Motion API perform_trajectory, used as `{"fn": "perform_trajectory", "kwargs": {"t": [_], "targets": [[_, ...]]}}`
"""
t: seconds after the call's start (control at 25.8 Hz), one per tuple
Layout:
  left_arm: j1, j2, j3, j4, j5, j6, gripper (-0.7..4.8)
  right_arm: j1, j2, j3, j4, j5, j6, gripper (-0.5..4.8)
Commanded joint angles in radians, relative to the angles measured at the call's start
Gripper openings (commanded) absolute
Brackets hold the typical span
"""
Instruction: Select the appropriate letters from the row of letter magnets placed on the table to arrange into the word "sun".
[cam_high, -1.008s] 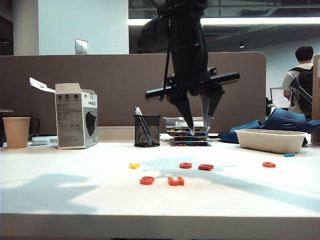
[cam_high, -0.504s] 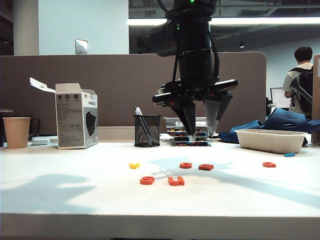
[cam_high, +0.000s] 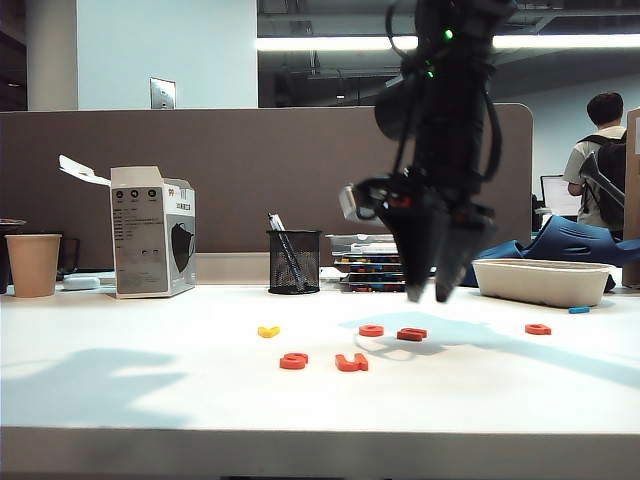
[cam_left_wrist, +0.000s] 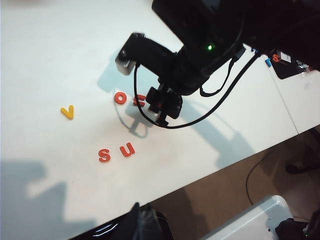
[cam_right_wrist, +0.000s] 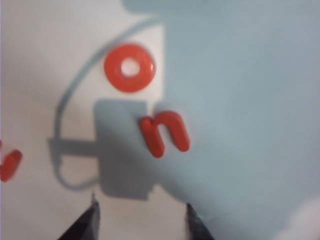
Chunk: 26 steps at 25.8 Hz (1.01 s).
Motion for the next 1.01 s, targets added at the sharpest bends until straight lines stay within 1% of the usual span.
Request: {"fn": "perform_trajectory", "kwargs": {"t": [0.04, 0.19, 0.27, 0.39, 0.78, 1.01], "targets": [[-0.002, -0.004, 0.003, 0.000, 0.003, 0.007, -0.05, 0.000, -0.006, -0.018, 0.029, -0.002, -0.029, 2.13], [-0.002, -0.004, 0.003, -0.003, 0.000, 0.008, -0.05, 0.001, -0.006, -0.018, 0.076, 0.000, -0.042, 2.13], [-0.002, -0.004, 0.003, -0.004, 0.000, 0.008, -0.05, 0.001, -0.006, -0.018, 0.105, 0.023, -0.051, 2.13], [-0.002, -0.004, 0.003, -0.009, 0.000, 0.008, -0.05, 0.001, -0.005, -0.018, 0.134, 0.014, -0.067, 2.13], [-0.002, -0.004, 0.003, -0.009, 0.000, 0.008, -0.05, 0.001, -0.003, -0.024, 0.158, 0.014, -0.092, 2.12], [-0.002, -0.004, 0.003, -0.010, 0.000, 0.008, -0.06, 0.006, -0.003, -0.095, 0.194, 0.016, -0.092, 2.12]]}}
